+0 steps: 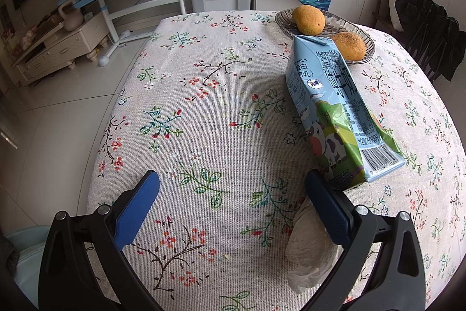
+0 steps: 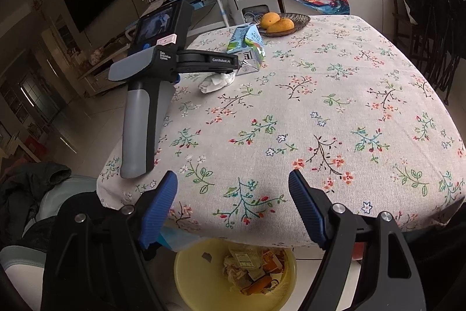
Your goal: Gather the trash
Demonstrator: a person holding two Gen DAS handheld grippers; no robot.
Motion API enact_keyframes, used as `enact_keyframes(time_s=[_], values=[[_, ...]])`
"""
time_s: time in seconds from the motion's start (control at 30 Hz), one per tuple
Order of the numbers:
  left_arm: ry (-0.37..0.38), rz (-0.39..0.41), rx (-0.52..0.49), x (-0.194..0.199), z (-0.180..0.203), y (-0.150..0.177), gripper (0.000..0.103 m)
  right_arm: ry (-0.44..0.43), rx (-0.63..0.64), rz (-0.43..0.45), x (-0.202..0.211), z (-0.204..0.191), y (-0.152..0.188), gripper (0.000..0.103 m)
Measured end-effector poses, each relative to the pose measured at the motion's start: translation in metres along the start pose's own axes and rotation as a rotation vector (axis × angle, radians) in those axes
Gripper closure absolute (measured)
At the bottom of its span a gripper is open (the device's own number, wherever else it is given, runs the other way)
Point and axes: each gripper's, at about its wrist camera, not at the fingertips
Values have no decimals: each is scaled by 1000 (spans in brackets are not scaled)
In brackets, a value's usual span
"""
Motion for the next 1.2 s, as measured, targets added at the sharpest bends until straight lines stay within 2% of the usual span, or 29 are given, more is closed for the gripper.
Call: enact_keyframes(time_s=[1.2], values=[[0,0,0,0,0,0,6,26,-29,12,10,10,5,27]])
Point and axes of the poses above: each gripper's, at about its wrist camera, not at the fingertips, and x roughly against the way its jaws point, z to its right, y to its underside, and after that the axes turned 11 degrees about -z, right-handed
